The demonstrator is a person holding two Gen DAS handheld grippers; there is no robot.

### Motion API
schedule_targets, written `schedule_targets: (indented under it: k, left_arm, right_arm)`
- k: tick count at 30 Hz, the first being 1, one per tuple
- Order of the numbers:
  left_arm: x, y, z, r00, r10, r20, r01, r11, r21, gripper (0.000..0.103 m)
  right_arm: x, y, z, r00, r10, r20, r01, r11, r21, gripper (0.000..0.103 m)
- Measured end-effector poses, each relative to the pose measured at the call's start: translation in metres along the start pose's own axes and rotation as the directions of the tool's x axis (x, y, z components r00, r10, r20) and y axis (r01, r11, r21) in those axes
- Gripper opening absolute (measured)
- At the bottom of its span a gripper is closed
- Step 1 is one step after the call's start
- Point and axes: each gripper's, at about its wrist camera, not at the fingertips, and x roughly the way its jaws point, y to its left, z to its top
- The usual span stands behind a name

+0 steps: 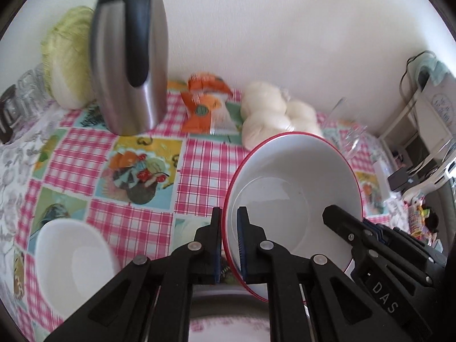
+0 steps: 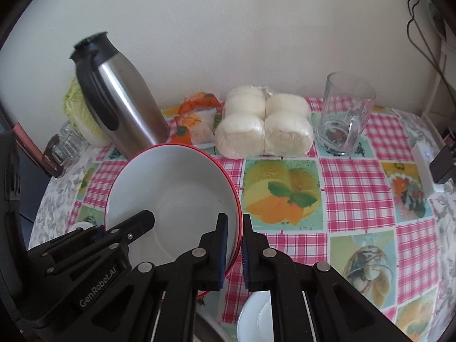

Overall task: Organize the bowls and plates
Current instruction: 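Lift the red-rim bowl and carry it over the steel basin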

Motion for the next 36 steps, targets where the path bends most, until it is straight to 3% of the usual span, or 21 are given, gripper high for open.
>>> schedule_targets:
  k: [5,16,22,23,30,36]
  left_arm:
    - [-0.042,-0.004,-0.016,0.996,0.012,0.09,-0.011,1.0,-0.018,0.01]
    - [-0.119,-0.009,-0.068,0.978,0.033,0.207,-0.018,0.997,-0.072,0.01]
    - [-0.145,-0.013,-0.097,0.969,0.069,0.239,-0.056,0.996,-0.062,0.01]
    - [-0.148,-0.014,-0.101,0.976,0.065,0.21,-0.054,0.997,-0.057,0.01]
    - [-0.166,-0.013,-0.123,0.971,0.074,0.228,-0.067,0.997,-0.036,0.01]
    - [-0.167,-0.005,-0.134,0.976,0.057,0.211,-0.049,0.998,-0.041,0.01]
  right_arm:
    - [-0.041,0.017,-0.012,0.998,-0.019,0.052,0.022,0.999,-0.049,0.01]
    - [-0.123,0.041,-0.054,0.992,0.003,0.127,0.01,0.995,-0.097,0.01]
    - [-0.15,0.047,-0.082,0.986,0.024,0.167,-0.008,0.995,-0.097,0.01]
    - [-0.153,0.048,-0.086,0.985,0.026,0.168,-0.01,0.995,-0.096,0.01]
    - [-0.167,0.048,-0.114,0.982,0.059,0.181,-0.051,0.997,-0.053,0.01]
    - [-0.172,0.053,-0.133,0.982,0.042,0.183,-0.035,0.998,-0.043,0.01]
